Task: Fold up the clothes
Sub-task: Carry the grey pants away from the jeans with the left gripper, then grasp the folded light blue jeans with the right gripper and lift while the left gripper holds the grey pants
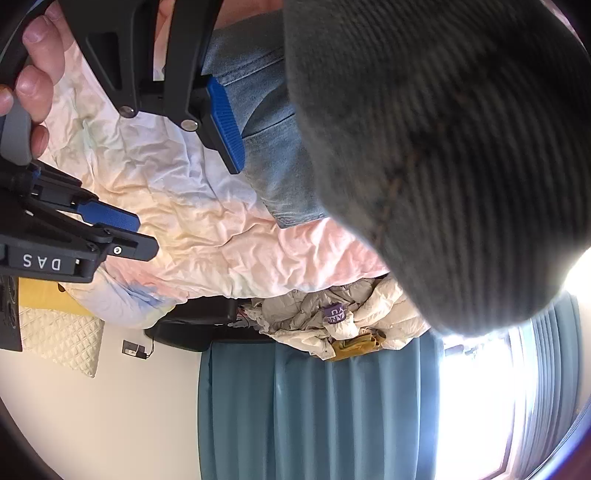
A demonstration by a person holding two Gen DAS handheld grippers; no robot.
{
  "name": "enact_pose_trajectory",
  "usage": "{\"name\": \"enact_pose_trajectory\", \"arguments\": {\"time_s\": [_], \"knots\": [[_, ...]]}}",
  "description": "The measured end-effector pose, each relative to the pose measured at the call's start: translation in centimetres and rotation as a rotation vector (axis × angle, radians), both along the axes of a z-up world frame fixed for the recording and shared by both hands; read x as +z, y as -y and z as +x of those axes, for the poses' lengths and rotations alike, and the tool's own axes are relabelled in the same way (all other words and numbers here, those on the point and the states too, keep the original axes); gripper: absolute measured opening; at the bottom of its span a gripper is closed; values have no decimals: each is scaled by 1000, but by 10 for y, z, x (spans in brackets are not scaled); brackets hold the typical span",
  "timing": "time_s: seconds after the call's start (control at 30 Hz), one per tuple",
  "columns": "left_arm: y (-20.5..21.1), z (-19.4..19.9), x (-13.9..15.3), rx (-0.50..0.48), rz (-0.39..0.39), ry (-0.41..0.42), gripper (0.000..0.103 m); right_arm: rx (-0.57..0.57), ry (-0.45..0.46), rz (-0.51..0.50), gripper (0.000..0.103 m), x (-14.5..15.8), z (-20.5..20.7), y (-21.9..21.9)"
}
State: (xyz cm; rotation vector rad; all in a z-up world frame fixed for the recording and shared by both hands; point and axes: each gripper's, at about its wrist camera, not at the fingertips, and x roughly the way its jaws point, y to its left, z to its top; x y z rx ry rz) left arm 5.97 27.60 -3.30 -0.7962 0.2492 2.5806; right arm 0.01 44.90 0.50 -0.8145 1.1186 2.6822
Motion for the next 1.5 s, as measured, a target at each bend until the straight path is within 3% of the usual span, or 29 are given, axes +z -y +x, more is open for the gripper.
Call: {"name": "enact_pose_trajectory", "arguments": {"time_s": [0.13, 0.23, 0.43, 0.57, 0.8, 0.9, 1.1, 1.3, 1.5], "knots": [[-16, -27, 1, -28, -75, -7, 57, -150, 20, -8, 33, 0, 19, -27], [-29, -75, -10, -47, -121, 7, 57, -210, 36, -29, 33, -6, 26, -46], [-56, -79, -40, -133, -300, -12, 58, -200, 60, -16, 33, -15, 19, -52], [-49, -80, -43, -129, -284, -43, 59, -164, 65, 5, 32, -19, 10, -48], [-24, -98, -31, -111, -226, -67, 60, 107, -9, -50, 33, -24, -20, -21], [-15, -96, -32, -117, -207, -82, 60, 299, -23, -90, 33, -22, -41, -3], [-21, -83, -36, -130, -231, -146, 60, 620, 30, -19, 33, 10, -70, 31], [-20, -79, -43, -120, -203, -153, 60, 926, 191, 245, 33, 58, -99, 95], [-16, -79, -43, -130, -178, -159, 60, 1218, 441, 492, 33, 49, -105, 182]]}}
